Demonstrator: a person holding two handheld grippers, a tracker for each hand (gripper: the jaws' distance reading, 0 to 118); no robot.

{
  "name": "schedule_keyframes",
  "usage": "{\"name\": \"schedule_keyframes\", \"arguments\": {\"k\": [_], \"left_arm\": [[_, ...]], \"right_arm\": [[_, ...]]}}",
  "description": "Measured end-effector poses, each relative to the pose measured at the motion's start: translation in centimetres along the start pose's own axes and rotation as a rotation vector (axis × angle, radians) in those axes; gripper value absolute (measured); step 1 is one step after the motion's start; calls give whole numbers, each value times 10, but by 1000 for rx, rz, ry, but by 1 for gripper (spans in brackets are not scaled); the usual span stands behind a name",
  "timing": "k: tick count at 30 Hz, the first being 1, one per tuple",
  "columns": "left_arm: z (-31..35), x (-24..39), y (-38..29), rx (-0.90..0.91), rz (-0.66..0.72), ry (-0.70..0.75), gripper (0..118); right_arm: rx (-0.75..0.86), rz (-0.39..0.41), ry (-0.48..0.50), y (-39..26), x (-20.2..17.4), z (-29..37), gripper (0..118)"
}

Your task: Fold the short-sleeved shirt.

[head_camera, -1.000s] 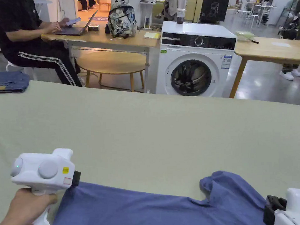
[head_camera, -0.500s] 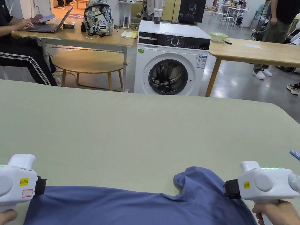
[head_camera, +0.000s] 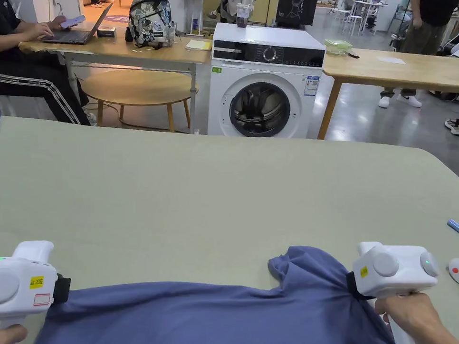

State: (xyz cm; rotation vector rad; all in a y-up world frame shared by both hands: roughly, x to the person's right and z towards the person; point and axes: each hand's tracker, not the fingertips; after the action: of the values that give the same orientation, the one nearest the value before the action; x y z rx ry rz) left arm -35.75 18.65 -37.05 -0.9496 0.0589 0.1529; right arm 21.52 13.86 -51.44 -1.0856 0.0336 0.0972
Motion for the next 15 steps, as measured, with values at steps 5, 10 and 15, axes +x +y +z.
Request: {"name": "schedule_keyframes", "arguments": {"k": [5,10,15], "left_arm": [[12,-6,3,30,9,-5,0],[39,-14,4,87,27,-23,0],[75,-24,-5,143,38,-42,0]], "right_arm": [[102,-44,29,-17,4,44,0],[217,-78,14,-38,18,92,0],[284,-65,41,-65,26,146,0]]}}
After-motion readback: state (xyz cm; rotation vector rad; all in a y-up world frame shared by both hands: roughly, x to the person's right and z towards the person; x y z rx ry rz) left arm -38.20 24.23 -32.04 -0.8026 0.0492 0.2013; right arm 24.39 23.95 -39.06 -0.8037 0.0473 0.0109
